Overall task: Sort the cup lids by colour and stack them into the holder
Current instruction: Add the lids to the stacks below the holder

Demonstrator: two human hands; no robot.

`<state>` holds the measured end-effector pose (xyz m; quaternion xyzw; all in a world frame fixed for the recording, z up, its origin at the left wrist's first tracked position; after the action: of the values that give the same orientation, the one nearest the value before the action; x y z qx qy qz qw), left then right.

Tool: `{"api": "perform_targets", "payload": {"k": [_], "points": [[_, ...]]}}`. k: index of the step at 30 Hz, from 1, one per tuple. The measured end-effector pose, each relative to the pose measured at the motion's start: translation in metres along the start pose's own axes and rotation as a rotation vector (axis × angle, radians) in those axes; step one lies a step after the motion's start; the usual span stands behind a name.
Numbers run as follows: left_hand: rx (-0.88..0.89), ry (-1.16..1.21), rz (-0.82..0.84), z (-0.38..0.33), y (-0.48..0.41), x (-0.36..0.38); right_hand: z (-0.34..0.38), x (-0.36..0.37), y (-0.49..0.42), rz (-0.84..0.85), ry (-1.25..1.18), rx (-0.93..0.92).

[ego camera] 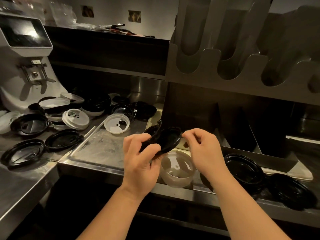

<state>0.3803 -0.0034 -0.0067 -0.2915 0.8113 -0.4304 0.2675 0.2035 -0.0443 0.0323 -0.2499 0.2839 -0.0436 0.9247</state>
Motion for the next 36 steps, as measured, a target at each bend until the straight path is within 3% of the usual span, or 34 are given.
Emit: {"api": "perform_targets", "payload": {"k": [2, 4, 6, 12, 22, 31, 36], "points": [[0.064, -0.055, -0.015, -0.003, -0.002, 0.0, 0.01, -0.006, 0.006, -0.003, -0.304, 0.159], [0.111, -0.095, -0.022, -0.008, -0.004, 0.002, 0.02, -0.006, 0.011, 0.085, -0.458, 0.231], [0.126, -0.114, -0.02, -0.012, -0.005, 0.004, 0.025, -0.008, 0.015, 0.095, -0.458, 0.197], [0.079, -0.161, -0.003, -0.015, -0.011, 0.001, 0.006, -0.029, 0.014, -0.092, -0.412, 0.19], [0.134, -0.021, -0.008, -0.034, -0.016, 0.002, -0.007, -0.055, 0.022, -0.211, -0.427, 0.186], [0.158, 0.07, 0.085, -0.071, -0.013, 0.031, -0.042, -0.158, 0.022, -0.455, -0.558, 0.308], [0.184, 0.085, 0.183, -0.1, -0.005, 0.054, -0.072, -0.219, 0.034, -0.579, -0.446, 0.281]]}}
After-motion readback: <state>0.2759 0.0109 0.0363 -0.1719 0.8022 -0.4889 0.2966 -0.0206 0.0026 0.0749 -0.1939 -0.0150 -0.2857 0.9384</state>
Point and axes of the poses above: each hand's wrist, its own y-axis away from the middle knuckle, its own x-axis out of the palm, z = x × y, the point moved 4 cm from there along -y, towards the middle knuckle, and after that the axes turned 12 degrees about -x, right-handed, at the moved point
